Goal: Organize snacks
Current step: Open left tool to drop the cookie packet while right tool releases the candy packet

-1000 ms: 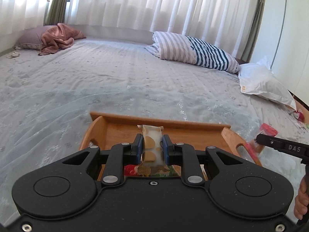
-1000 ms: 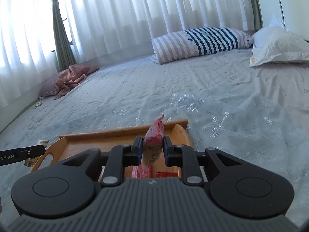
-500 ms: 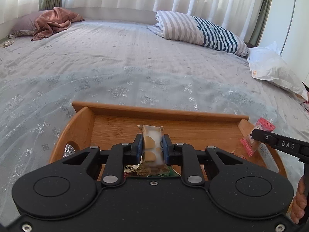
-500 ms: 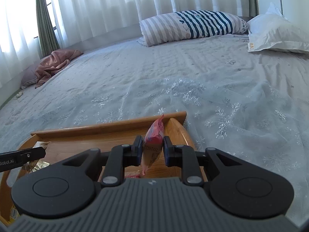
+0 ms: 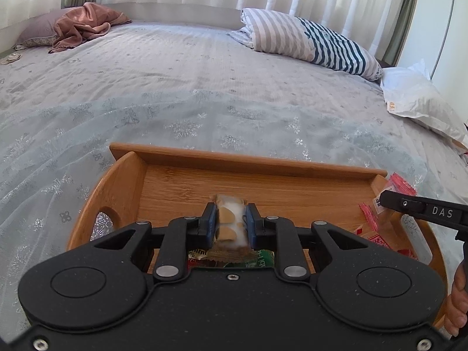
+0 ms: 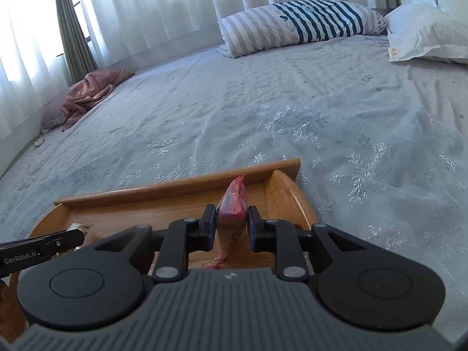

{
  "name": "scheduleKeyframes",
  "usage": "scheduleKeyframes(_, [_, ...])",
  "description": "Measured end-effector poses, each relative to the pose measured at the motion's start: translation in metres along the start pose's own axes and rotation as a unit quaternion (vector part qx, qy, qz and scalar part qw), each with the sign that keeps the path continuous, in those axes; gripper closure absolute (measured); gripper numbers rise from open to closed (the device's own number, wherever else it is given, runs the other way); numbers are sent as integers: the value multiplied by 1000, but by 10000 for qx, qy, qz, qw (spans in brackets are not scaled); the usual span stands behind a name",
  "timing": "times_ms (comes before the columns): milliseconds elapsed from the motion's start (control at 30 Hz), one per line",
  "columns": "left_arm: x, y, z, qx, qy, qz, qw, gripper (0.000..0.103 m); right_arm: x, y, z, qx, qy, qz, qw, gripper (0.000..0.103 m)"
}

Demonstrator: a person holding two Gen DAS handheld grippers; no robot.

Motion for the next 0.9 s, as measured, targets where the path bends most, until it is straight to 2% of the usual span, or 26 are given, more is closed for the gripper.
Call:
scheduleKeyframes(267, [0,0,-2,-55,32,-49,10000,83,1,-3,3,229,273,-196,9992,77])
scheduleKeyframes(433, [-2,0,-3,-60,78,-59,9999,82,1,-7,1,156,253,-217,9993,76])
scheduleKeyframes(633, [-8,0,-4,-19,143,-67,9999,81,2,-12,-2,-37,134,-323,9994,64])
scheduleKeyframes(733, [-11,-2,-5,-11,162,-76,9998,76,0,-15,-3,-131,78,-331,9993,62])
scheduleKeyframes(800, [-13,-2,-5,-24,182,-70,9998,69,-2,-16,-3,-175,64,-348,9992,61])
scheduleKeyframes(833, [-15,-2,-5,-12,201,-55,9998,66,-3,-17,-4,-202,42,-370,9991,56])
scheduleKeyframes(867, [-17,-3,-5,11,215,-45,9998,64,-4,-18,-4,-236,20,-394,9989,47])
scheduleKeyframes(900, [-20,-3,-4,34,228,-47,9997,63,-5,-19,-4,-281,4,-407,9988,45])
Point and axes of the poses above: each gripper's, at about its wrist camera, not at the fingertips, and x roughly the way its jaws point, z to its right, y to its top, the point moved 9 cm from there along x, roughly the way its jaws point, and after that the axes turned 10 degrees about -y, right-handed, at the moved point
